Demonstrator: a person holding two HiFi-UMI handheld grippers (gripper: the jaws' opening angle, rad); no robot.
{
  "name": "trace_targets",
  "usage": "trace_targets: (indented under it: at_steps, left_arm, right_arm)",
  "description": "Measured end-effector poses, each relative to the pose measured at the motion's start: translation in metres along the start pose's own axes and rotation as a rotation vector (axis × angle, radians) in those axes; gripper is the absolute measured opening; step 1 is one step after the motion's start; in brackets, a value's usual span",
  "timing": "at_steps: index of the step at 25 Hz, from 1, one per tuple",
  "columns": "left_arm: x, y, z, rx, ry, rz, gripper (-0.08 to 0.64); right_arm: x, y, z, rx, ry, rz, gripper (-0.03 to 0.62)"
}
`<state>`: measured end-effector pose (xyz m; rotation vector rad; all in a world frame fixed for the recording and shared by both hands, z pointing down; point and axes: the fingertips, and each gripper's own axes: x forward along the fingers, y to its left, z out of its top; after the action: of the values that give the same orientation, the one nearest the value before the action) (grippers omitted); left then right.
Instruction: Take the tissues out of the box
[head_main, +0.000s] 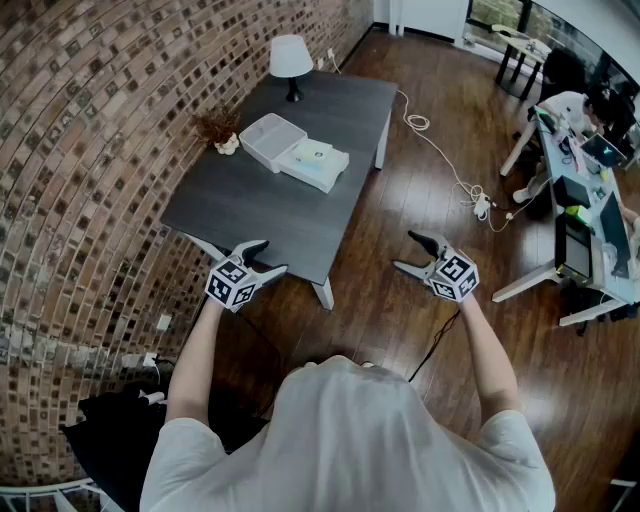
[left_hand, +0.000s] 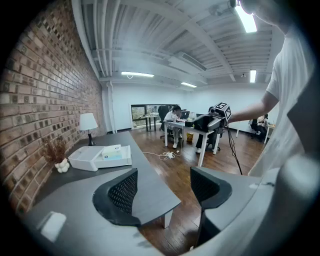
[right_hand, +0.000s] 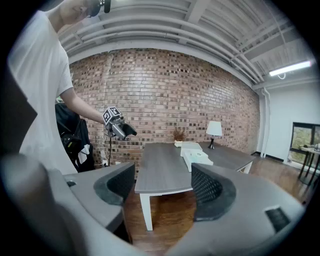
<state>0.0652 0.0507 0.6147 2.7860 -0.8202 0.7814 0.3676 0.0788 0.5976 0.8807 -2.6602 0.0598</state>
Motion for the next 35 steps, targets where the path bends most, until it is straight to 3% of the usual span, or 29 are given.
trace_targets:
  at_steps: [5, 10, 13, 16, 20, 24, 30, 35]
  left_arm:
    - [0.014, 0.012, 0.000, 0.009, 0.028, -0.006, 0.334]
    - [0.042, 0.043, 0.004, 0.001, -0.011, -0.019, 0.333]
    - [0.063, 0.076, -0.005, -0.018, 0.012, -0.069, 0.334]
    - [0.075, 0.118, -0.021, 0.023, 0.047, -0.140, 0.334]
    - [0.071, 0.184, -0.013, 0.076, 0.029, -0.208, 0.331]
    - [0.061, 0.220, 0.004, 0.118, 0.004, -0.330, 0.331]
    - [0.049, 0.262, 0.019, 0.112, -0.038, -0.433, 0.319]
    - [0.050, 0.280, 0.019, 0.097, -0.050, -0.446, 0.320]
  right_arm:
    - [0.019, -0.009, 0.006, 0.014, -0.028, 0.018, 0.347]
    - [0.047, -0.025, -0.009, 0.051, -0.024, -0.016, 0.347]
    - [0.073, -0.026, -0.017, 0.072, 0.008, -0.042, 0.347]
    - [0.108, -0.033, -0.017, 0.115, 0.026, -0.109, 0.347]
    - [0.164, -0.048, 0.017, 0.153, 0.013, -0.256, 0.347]
    - [0.217, -0.045, 0.066, 0.215, -0.059, -0.368, 0.347]
    - [0.289, -0.031, 0.112, 0.235, -0.072, -0.397, 0.347]
    - [0.313, -0.040, 0.126, 0.234, -0.077, -0.390, 0.347]
